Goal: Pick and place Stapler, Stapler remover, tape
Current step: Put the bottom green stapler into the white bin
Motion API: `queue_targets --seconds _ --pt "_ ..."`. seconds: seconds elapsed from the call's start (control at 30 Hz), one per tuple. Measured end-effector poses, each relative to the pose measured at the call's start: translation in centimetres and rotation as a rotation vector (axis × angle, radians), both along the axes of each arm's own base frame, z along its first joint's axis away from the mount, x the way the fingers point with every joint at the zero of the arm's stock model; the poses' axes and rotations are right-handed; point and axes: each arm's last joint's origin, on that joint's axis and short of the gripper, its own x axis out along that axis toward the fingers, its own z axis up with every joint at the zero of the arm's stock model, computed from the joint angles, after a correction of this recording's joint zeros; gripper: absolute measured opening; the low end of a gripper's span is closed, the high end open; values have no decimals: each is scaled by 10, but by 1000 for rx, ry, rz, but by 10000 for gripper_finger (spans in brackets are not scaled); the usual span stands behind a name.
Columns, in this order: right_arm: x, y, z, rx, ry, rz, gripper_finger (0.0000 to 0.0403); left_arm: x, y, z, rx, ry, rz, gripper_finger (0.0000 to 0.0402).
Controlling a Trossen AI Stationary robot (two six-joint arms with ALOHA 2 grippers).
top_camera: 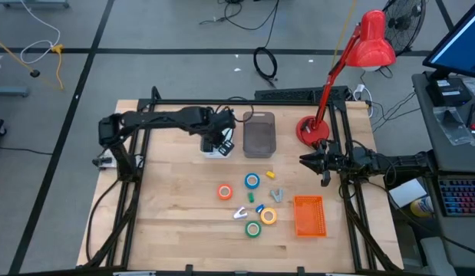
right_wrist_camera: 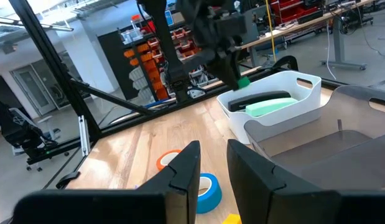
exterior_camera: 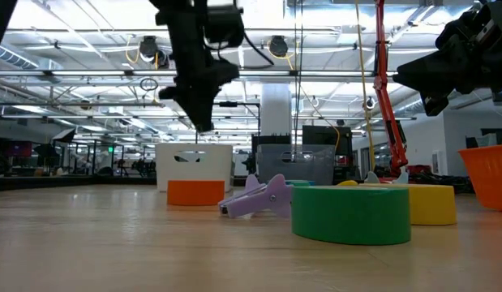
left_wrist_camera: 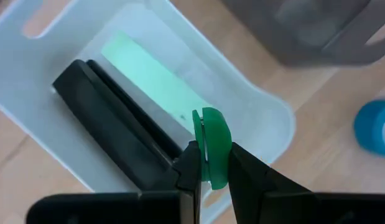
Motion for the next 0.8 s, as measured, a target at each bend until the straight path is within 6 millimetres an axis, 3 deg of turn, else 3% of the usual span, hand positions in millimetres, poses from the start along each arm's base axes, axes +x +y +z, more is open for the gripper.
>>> queue_targets --seconds 0.3,0.8 --pt "0 0 0 5 -1 -5 73 3 21 -25 -88 67 -132 51" --pt "0 -2 0 11 -4 -59 73 1 12 -27 -143 96 -313 51"
